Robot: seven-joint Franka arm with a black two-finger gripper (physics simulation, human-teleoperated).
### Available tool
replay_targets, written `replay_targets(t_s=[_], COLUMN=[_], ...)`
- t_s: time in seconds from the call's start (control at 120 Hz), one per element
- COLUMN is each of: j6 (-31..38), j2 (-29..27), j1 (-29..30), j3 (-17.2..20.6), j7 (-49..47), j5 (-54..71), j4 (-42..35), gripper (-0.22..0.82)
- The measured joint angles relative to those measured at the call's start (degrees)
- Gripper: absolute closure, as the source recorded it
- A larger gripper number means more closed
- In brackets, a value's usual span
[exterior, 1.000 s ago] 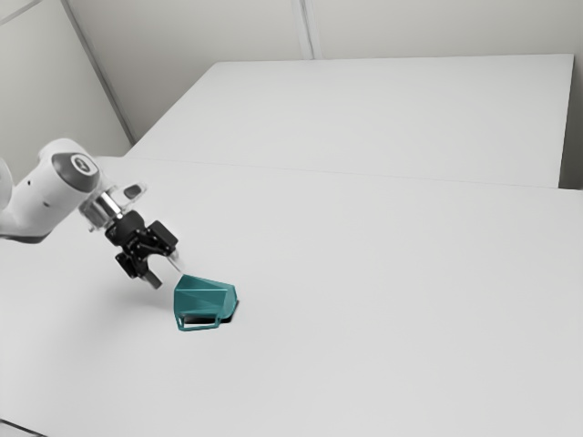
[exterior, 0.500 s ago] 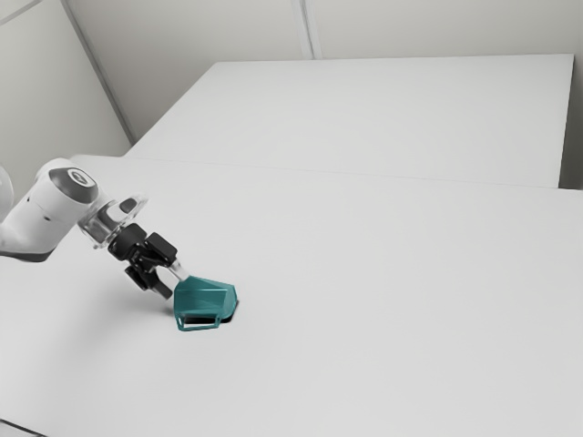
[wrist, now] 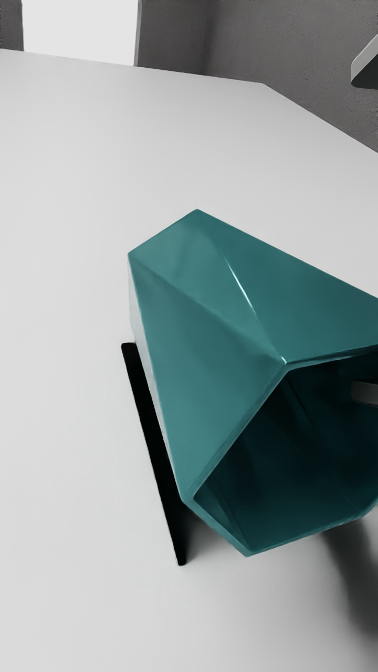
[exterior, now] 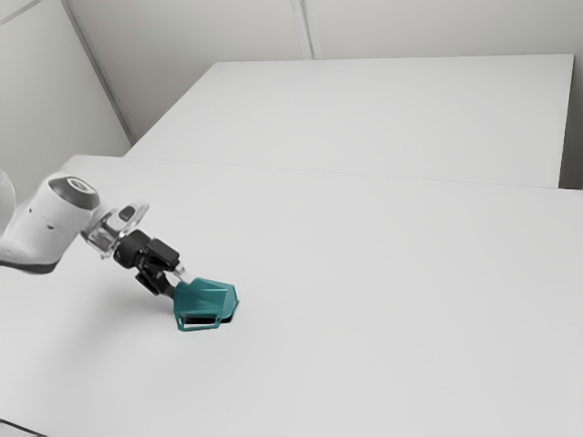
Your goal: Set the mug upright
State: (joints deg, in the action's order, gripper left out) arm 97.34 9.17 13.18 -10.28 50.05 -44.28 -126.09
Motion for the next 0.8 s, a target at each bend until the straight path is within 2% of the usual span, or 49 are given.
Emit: replay_targets(t_s=[0.183,0.517,0.65,0.8], j6=[0.3,0.19,0.12,0.12], j2=[0.0,-0.26,-0.26,-0.49], j1=[-0.04,-0.09,-0.09,-0.29], j3=[0.08,0.08,0.09,0.09], j7=[2.1,4.66,5.36,5.98], j5=[-1.7,-2.49,-2.55,-2.51], j4=[-0.91,-0.84,-0.84,-0.62], gripper=[0.02,0.59,0.69,0.74])
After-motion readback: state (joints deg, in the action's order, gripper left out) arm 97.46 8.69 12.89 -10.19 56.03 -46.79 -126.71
